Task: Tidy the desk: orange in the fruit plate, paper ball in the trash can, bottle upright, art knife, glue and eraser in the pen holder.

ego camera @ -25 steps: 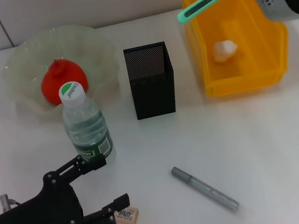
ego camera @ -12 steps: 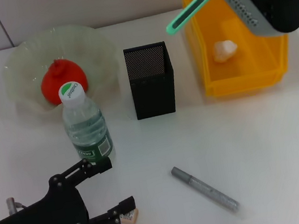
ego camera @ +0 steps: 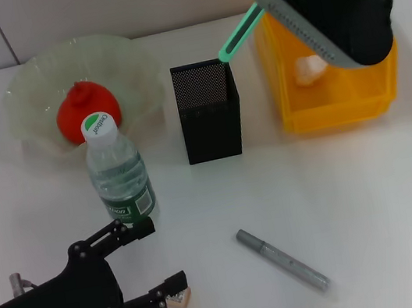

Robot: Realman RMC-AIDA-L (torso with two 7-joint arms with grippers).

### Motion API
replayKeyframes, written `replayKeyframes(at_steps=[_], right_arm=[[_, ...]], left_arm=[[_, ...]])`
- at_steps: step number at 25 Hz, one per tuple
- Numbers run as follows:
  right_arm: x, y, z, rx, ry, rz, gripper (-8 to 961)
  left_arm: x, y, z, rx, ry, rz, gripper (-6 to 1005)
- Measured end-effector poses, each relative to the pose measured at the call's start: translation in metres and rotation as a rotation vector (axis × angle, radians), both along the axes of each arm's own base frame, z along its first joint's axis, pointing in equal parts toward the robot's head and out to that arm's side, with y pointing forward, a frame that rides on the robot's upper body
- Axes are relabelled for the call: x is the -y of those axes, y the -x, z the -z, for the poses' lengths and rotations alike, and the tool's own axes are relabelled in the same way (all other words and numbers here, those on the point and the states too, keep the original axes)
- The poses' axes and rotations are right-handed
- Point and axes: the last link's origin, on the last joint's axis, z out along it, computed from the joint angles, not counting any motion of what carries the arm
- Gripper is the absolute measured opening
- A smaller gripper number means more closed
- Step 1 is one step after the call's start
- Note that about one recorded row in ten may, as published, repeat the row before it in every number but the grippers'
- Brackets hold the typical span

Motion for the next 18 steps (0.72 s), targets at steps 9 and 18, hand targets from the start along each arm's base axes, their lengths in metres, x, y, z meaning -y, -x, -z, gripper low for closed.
replayKeyframes(at_steps=[9,18], right_arm=[[-0.012,0.004,0.019,0.072,0.033,-0.058,211],[-0.016,0.010,0.037,0.133,0.071,-0.097,215]], left_arm=[[0.002,-0.001,0.005,0.008,0.001,0.002,785],[0.003,0.000,0.006,0.010,0.001,0.001,784]])
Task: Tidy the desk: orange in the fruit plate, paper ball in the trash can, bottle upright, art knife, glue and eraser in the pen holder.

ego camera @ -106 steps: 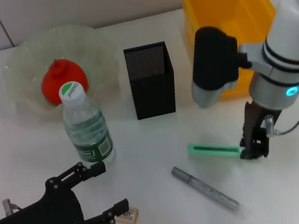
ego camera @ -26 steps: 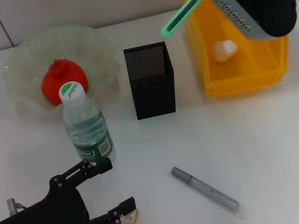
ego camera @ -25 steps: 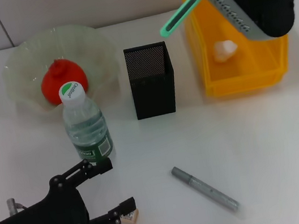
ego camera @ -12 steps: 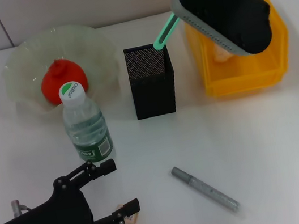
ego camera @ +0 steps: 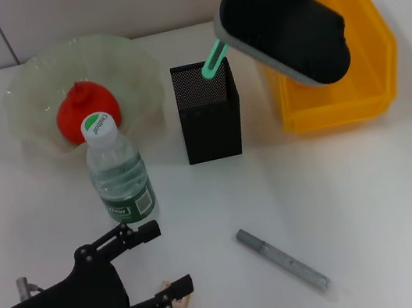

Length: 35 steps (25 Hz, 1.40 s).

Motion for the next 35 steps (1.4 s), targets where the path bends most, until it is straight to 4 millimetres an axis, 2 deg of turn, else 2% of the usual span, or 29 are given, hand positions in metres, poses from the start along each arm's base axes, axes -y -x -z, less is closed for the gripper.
replayKeyframes(at_steps=[14,21,35], right_arm=[[-0.011,0.002,0.032,0.100,0.043,-0.011,220],[-0.017,0.002,0.038,0.127,0.046,-0.022,223],[-0.013,0.007,0.051,0.161,0.074,-0.050,228]], left_arm=[[0.001,0.001,-0.001,-0.003,-0.007,0.007,781],[0.000,0.000,-0.001,-0.003,-0.007,0.011,780],[-0.001,0.000,-0.001,-0.004,-0.008,0.011,778]])
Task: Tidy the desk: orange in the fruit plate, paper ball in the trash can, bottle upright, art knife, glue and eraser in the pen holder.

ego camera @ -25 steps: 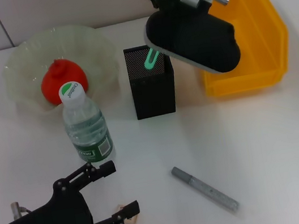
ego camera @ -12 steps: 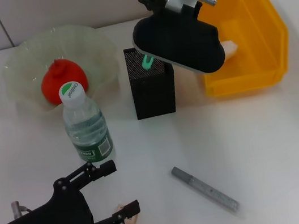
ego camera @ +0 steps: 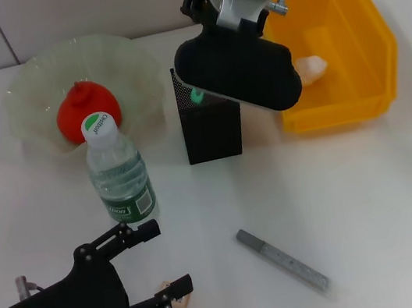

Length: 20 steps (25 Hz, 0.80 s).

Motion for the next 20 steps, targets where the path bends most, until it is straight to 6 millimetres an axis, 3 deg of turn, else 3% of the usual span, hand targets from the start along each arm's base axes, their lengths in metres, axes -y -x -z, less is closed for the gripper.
replayKeyframes(at_steps=[20], right_arm=[[0.014,0.009,0.006,0.010,0.005,0.014,236]], left_arm=[[0.003,0.003,0.000,-0.011,-0.013,0.012,774]])
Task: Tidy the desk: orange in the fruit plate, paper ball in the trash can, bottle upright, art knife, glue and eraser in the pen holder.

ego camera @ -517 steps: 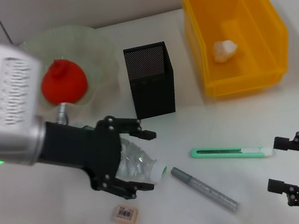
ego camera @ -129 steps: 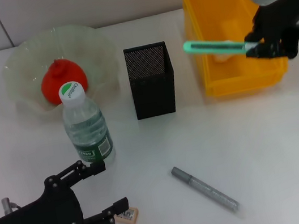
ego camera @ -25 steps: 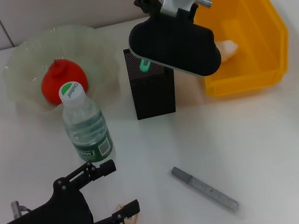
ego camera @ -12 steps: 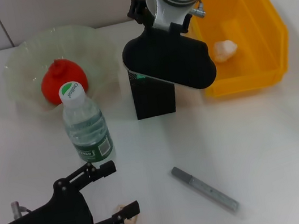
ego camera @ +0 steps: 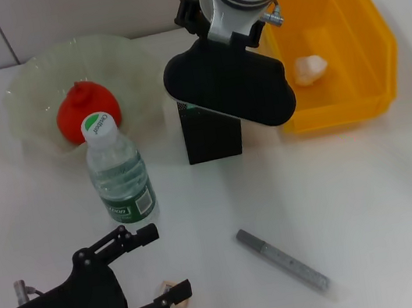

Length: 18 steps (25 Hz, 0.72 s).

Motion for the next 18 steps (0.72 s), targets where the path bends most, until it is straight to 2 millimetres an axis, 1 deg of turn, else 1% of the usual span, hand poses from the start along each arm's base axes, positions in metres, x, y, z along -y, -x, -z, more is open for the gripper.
replayKeyframes(at_steps=[7,14,18], right_arm=[[0.0011,0.0002,0.0024,0.015,0.001,-0.004,239],[0.0028,0.0010,-0.0003,0.016,-0.009,0.012,242],[0.0069,0.0055,-0.0028,0.012,-0.013,0.018,243]], left_arm=[[0.0000,0.0007,0.0004,-0.005,0.000,-0.003,773],[0.0005,0.0013,0.0006,-0.005,0.000,-0.006,772],[0.0001,0.0009,0.0007,-0.005,0.000,-0.005,771]])
